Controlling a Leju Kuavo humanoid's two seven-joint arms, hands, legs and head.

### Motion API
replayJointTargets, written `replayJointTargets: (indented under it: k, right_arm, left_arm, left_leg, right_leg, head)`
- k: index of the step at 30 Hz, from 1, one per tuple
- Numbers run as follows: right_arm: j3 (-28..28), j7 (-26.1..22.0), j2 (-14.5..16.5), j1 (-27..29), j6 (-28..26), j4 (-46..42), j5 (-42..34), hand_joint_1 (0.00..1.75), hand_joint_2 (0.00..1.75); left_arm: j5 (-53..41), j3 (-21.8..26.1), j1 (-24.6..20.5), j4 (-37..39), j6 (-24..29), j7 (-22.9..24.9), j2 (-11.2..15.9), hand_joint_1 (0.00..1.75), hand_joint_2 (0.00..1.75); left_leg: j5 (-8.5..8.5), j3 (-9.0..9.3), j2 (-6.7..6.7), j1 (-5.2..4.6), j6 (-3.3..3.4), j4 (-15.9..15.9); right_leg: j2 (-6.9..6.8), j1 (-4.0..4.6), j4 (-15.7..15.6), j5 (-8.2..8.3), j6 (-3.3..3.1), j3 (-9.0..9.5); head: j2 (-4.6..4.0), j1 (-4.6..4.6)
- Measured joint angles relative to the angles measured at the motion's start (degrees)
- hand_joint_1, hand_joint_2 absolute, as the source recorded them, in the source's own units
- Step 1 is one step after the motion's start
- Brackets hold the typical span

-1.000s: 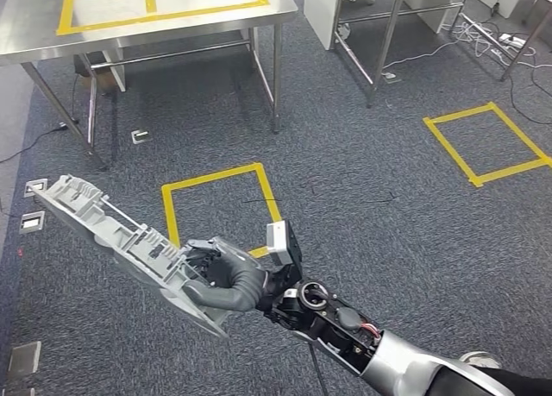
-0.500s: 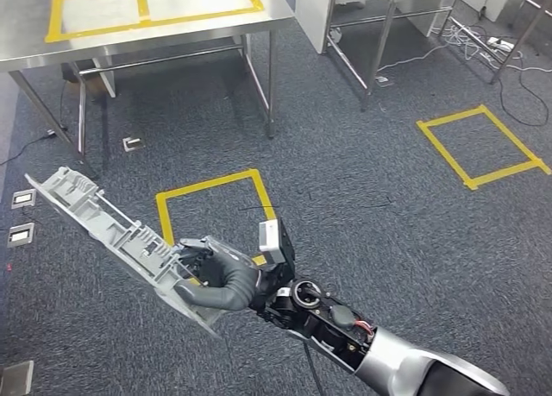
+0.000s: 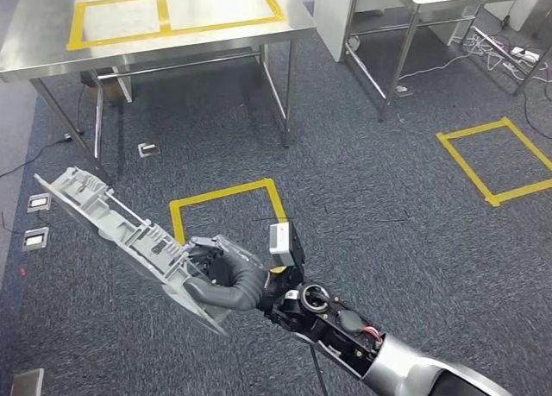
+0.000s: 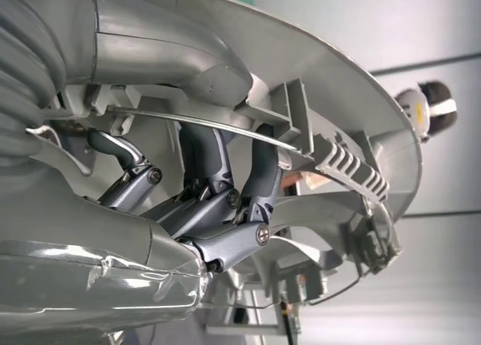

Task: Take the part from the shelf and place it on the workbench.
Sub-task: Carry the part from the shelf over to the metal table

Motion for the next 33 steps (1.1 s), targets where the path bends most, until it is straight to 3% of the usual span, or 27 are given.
replayJointTargets:
  k: [2,4,6,7,8,9,11,13,17,19,21,22,23,24,26,28,29,31,33]
  right_arm:
    - [0.0,0.0,0.0,0.1,-0.3,-0.1,0.1,1.75,1.75]
    - [-0.1,-0.2,0.0,0.1,-1.0,-0.2,0.6,1.75,1.75]
    - [-0.1,-0.5,0.0,0.2,-1.9,-0.3,1.2,1.75,1.75]
    - [-0.2,-0.5,0.0,0.4,-2.4,-0.4,1.4,1.75,1.75]
    - [-0.3,-0.6,0.0,0.6,-2.8,-0.4,1.6,1.75,1.75]
    - [-0.3,-0.6,-0.1,0.8,-3.1,-0.4,1.7,1.75,1.75]
    - [-0.5,-0.6,-0.1,1.0,-3.5,-0.4,2.0,1.75,1.75]
    - [-0.6,-0.7,-0.2,1.1,-3.8,-0.6,2.0,1.75,1.75]
    - [-1.0,-0.7,-0.3,1.3,-4.2,-1.0,1.9,1.75,1.75]
    - [-1.0,-0.7,-0.3,1.3,-4.3,-1.1,1.9,1.75,1.75]
    - [-1.0,-0.8,-0.4,1.5,-4.3,-1.2,1.9,1.75,1.75]
    - [-1.1,-0.8,-0.5,1.7,-4.4,-1.2,1.9,1.75,1.75]
    - [-1.1,-0.7,-0.6,1.8,-4.5,-1.2,1.9,1.75,1.75]
    - [-1.1,-0.7,-0.6,1.9,-4.5,-1.2,1.9,1.75,1.75]
    - [-1.1,-0.7,-0.7,2.0,-4.6,-1.2,1.9,1.75,1.75]
    - [-1.1,-0.8,-0.8,2.0,-4.6,-1.3,1.9,1.75,1.75]
    - [-1.2,-0.8,-0.9,2.0,-4.6,-1.4,1.9,1.75,1.75]
    - [-1.2,-0.7,-0.9,2.0,-4.6,-1.6,1.9,1.75,1.75]
    - [-1.3,-0.7,-0.9,2.0,-4.6,-1.7,1.9,1.75,1.75]
  left_arm:
    - [0.0,0.0,0.1,0.0,-0.1,0.0,0.1,0.00,1.75]
    - [-0.1,-0.1,-0.1,0.0,-0.2,0.0,0.1,0.00,1.75]
    - [-0.2,-0.1,-0.2,0.0,-0.3,0.0,0.1,0.00,1.75]
    - [-0.2,-0.2,-0.1,0.0,-0.4,0.0,0.1,0.00,1.75]
    - [-0.2,-0.2,0.0,0.0,-0.4,0.0,0.1,0.00,1.75]
    - [-0.3,-0.2,0.1,0.0,-0.4,0.0,0.2,0.00,1.75]
    - [-0.3,-0.2,0.3,0.0,-0.4,0.0,0.2,0.00,1.75]
    - [-0.4,-0.3,0.3,0.0,-0.4,0.0,0.2,0.00,1.75]
    - [-0.7,-0.6,0.3,0.0,-0.6,0.0,0.1,0.00,1.75]
    - [-0.7,-0.7,0.3,0.0,-0.6,0.0,0.2,0.00,1.75]
    - [-0.7,-0.8,0.2,0.0,-0.6,0.0,0.3,0.00,1.75]
    - [-0.7,-0.9,0.2,0.0,-0.6,0.0,0.3,0.00,1.75]
    - [-0.7,-1.0,0.2,0.0,-0.6,0.0,0.4,0.00,1.75]
    - [-0.7,-1.1,0.3,0.0,-0.6,0.0,0.4,0.00,1.75]
    - [-0.7,-1.2,0.3,0.0,-0.6,0.0,0.3,0.00,1.75]
    - [-0.6,-1.3,0.2,0.0,-0.6,0.0,0.2,0.00,1.75]
    - [-0.6,-1.4,0.1,0.0,-0.6,0.0,0.1,0.00,1.75]
    - [-0.6,-1.5,-0.1,0.0,-0.6,0.0,0.1,0.00,1.75]
    - [-0.6,-1.5,-0.1,0.0,-0.6,0.0,0.1,0.00,1.75]
  left_leg:
    - [-0.34,-0.57,0.24,0.05,-0.54,2.3]
    - [-2.00,-4.20,0.41,0.30,-1.18,8.3]
    - [-4.61,-9.42,0.44,0.72,-1.89,15.0]
    - [-5.15,-11.14,0.46,0.98,-2.16,16.3]
    - [-4.63,-12.07,0.49,1.28,-2.44,15.8]
    - [-2.67,-11.85,0.53,1.58,-2.75,13.1]
    - [3.14,-9.98,0.71,2.09,-3.29,5.2]
    - [5.92,-8.75,0.81,2.11,-2.90,0.7]
    - [5.47,-7.44,1.25,1.82,-0.84,0.2]
    - [4.81,-6.47,1.53,1.64,-0.16,0.2]
    - [3.91,-5.61,1.64,1.35,0.23,0.2]
    - [3.38,-5.00,1.64,1.18,0.32,0.2]
    - [2.78,-4.20,1.59,1.04,0.36,0.2]
    - [2.13,-3.25,1.54,0.92,0.36,0.2]
    - [0.81,-1.30,1.45,0.79,0.22,0.0]
    - [-0.16,-0.12,1.29,0.72,-0.21,-0.4]
    - [-0.34,0.25,1.27,0.68,-0.47,-0.4]
    - [-0.44,0.69,1.35,0.71,-1.04,-0.3]
    - [-0.65,-0.59,1.31,0.82,-1.48,2.7]
  right_leg:
    - [0.02,-0.38,-1.1,0.31,-0.32,1.64]
    - [0.00,-0.68,-1.7,0.03,-0.44,2.79]
    - [-0.01,-0.92,-1.8,-0.75,-0.38,3.49]
    - [0.06,-1.09,-1.8,-1.24,-0.25,3.98]
    - [0.16,-1.27,-1.8,-1.79,-0.04,4.63]
    - [0.27,-1.50,-1.8,-2.37,0.23,5.37]
    - [0.42,-1.80,-1.6,-3.68,0.98,6.85]
    - [0.67,-1.83,-1.6,-4.94,1.86,7.28]
    - [0.63,-1.98,0.2,-6.32,3.17,7.66]
    - [0.16,-2.03,6.5,-8.41,3.49,4.31]
    - [-0.04,-2.00,14.7,-11.34,3.63,-0.93]
    - [-0.05,-1.99,16.8,-12.22,3.59,-2.84]
    - [-0.06,-1.94,16.8,-12.12,3.40,-3.82]
    - [-0.07,-1.82,14.7,-10.73,3.08,-3.87]
    - [-0.23,-1.31,7.1,-4.42,2.11,-2.63]
    - [-0.51,-0.66,1.8,0.09,1.36,-1.59]
    - [-0.52,-0.50,0.8,0.84,1.13,-1.29]
    - [-0.27,-0.60,0.0,0.67,0.74,-0.02]
    - [-0.03,-0.85,-0.8,0.54,0.24,1.37]
  head:
    - [0.00,-0.15]
    - [0.00,-0.62]
    - [0.00,-0.91]
    - [0.00,-0.99]
    - [0.00,-1.11]
    - [0.00,-1.24]
    - [0.00,-1.67]
    - [0.00,-2.08]
    - [0.00,-1.44]
    - [0.00,-0.86]
    - [0.00,-0.34]
    - [0.00,-0.14]
    - [0.00,0.01]
    - [0.00,0.19]
    - [0.00,0.52]
    - [0.00,0.44]
    - [0.00,0.37]
    - [0.00,0.31]
    - [-0.01,0.01]
